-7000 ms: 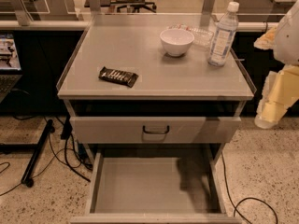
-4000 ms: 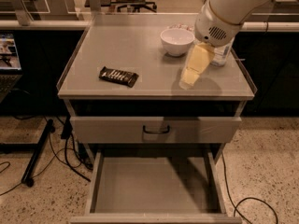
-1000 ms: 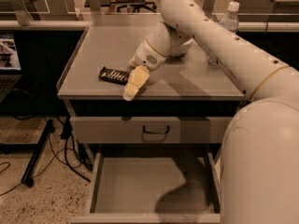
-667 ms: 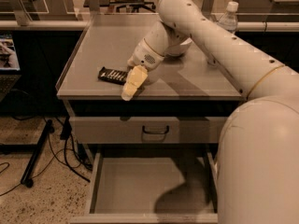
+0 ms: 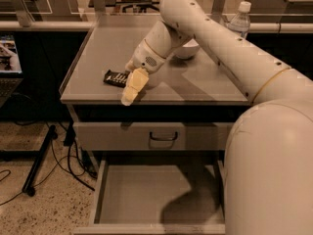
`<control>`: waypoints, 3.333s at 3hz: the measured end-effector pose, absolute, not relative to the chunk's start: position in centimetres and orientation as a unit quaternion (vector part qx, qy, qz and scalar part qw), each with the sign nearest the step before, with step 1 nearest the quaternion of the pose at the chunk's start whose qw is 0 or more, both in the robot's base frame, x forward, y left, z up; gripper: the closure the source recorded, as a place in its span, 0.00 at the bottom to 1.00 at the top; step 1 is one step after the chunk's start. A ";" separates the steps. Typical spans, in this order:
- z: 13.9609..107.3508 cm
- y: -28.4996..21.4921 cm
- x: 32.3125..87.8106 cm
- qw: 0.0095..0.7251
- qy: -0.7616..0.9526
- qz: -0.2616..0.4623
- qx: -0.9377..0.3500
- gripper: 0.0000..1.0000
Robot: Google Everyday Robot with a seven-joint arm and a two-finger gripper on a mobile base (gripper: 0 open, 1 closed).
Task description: Place rxbar chocolate into middle drawer
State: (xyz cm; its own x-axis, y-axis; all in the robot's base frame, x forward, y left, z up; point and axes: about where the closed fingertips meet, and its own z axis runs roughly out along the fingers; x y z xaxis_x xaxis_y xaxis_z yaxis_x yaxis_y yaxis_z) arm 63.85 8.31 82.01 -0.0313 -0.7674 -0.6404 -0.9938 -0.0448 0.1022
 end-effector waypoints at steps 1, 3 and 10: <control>82.0 8.3 63.8 0.202 0.661 0.281 -0.666 0.26; 82.0 8.3 63.8 0.202 0.661 0.281 -0.666 0.73; 84.9 6.5 59.7 0.187 0.635 0.293 -0.690 1.00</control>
Offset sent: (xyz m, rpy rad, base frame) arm 0.0000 0.0000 0.0000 0.0000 0.0000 0.0000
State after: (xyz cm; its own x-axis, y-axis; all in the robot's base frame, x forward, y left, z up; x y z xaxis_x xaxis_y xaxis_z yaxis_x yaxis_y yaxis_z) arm 59.71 6.54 84.87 0.0225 -0.7658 -0.6427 -0.9857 -0.1244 0.1137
